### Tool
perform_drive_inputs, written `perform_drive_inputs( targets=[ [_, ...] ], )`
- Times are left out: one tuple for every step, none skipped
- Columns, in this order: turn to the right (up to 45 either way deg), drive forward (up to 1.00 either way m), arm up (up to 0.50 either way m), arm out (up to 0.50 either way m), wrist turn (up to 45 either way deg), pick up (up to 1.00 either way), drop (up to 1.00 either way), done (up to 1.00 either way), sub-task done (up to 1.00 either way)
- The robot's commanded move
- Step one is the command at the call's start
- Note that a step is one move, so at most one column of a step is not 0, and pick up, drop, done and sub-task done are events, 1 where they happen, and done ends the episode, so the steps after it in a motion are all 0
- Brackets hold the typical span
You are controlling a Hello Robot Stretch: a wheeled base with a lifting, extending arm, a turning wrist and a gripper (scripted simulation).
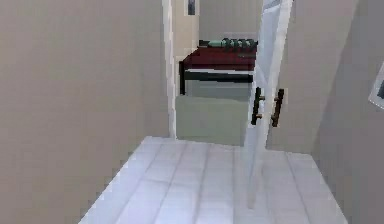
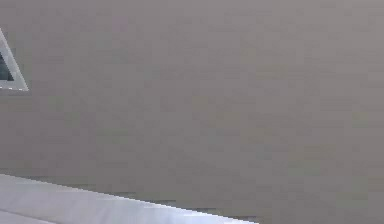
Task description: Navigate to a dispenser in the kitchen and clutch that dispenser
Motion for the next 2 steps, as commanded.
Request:
perform_drive_inputs(
  targets=[
    [0.0,1.0,0.0,0.0,0.0,0.0,0.0,0.0,0.0],
    [-15.0,0.0,0.0,0.0,0.0,0.0,0.0,0.0,0.0]
  ],
)
